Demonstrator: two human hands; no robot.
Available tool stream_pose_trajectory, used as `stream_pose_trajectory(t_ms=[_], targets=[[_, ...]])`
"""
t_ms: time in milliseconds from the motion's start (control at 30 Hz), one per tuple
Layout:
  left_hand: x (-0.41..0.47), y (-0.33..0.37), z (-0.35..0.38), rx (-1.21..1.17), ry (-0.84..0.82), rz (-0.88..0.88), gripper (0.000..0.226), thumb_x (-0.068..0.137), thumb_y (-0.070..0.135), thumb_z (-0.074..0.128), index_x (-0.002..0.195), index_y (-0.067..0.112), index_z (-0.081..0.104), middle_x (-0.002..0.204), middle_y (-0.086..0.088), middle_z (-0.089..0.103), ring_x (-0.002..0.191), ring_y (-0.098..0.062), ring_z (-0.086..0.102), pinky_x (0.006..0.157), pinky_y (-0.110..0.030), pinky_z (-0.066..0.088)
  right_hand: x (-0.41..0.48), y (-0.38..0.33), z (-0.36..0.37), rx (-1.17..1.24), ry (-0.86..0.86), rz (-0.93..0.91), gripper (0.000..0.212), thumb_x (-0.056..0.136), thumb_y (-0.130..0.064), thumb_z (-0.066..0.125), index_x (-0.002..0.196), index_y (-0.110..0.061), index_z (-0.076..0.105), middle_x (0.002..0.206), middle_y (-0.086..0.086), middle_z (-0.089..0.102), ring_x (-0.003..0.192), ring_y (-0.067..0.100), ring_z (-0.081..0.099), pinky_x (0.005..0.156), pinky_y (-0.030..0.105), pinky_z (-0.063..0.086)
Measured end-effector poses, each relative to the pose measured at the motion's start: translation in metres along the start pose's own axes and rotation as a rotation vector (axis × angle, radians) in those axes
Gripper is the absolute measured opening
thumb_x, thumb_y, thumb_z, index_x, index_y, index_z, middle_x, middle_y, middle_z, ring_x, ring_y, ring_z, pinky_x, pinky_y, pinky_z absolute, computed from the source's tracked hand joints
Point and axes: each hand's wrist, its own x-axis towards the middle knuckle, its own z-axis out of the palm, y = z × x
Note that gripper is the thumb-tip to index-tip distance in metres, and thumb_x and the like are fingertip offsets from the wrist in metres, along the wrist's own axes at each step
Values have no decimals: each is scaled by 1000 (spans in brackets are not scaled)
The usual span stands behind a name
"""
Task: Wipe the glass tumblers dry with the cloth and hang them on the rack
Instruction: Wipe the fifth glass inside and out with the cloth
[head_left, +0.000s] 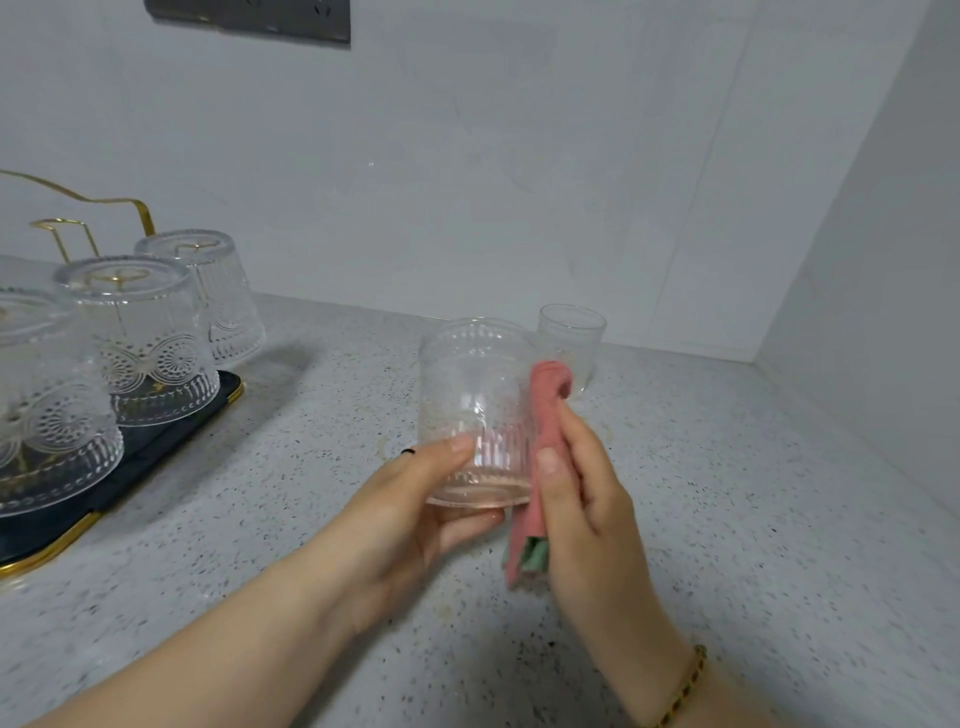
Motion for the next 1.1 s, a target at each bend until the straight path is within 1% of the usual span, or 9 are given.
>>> stream_pose_trajectory(t_ms=[100,167,267,333,433,600,800,933,1100], targets=[[3,3,-5,35,53,-1,61,54,30,70,107,0,62,114,-25,63,111,-36,59,97,-45,47,-2,5,8,-95,12,-123,44,80,-47,38,119,-65,28,115,15,59,105,25,58,87,41,51],[2,1,-5,115,-7,4,71,50,35,69,110,-2,60,110,-23,66,107,-34,61,97,-45,47,0,2,7,-107,90,-216,42,79,-44,32,117,-62,27,132,-11,45,123,-3,40,99,14,37],[-3,-3,-1,159,-126,24,63,45,35,72,99,3,66,94,-12,73,88,-20,70,76,-28,57,5,0,-2,-82,148,-247,40,82,-43,30,121,-52,26,139,-14,35,121,-5,41,97,15,40],[-6,-4,1,129,-206,39,64,39,38,83,92,5,71,93,-11,73,87,-18,70,71,-21,55,5,-1,-7,65,112,-152,46,83,-45,33,128,-42,30,116,1,56,84,2,62,64,21,54],[-6,-3,-1,172,-200,37,82,38,55,82,101,5,69,104,-14,70,99,-21,66,85,-26,52,3,4,-7,136,22,-9,54,82,-44,28,134,-29,34,84,13,61,45,14,53,36,24,46],[-1,-6,-6,336,-41,12,111,29,72,75,124,19,51,123,1,62,120,-20,52,110,-46,29,2,7,1,84,68,-54,40,82,-49,30,120,-43,38,89,-6,59,57,-5,55,48,4,41],[-2,-6,3,178,74,33,75,60,46,75,123,14,51,100,-1,73,91,-16,69,79,-26,56,2,7,1,28,151,-67,41,81,-41,33,121,-48,25,112,-35,38,95,-26,42,76,-5,33],[2,-10,8,87,56,-111,42,75,37,56,108,12,60,93,-4,74,86,-16,69,83,-33,53,4,12,6,-102,51,-84,47,74,-71,31,119,-65,19,140,-6,39,109,13,48,104,43,37],[-2,-9,4,185,2,11,61,56,34,75,109,9,59,95,-8,73,87,-19,70,82,-29,55,4,7,6,-112,25,-200,40,78,-52,25,117,-58,18,136,-38,8,134,-1,22,109,30,27]])
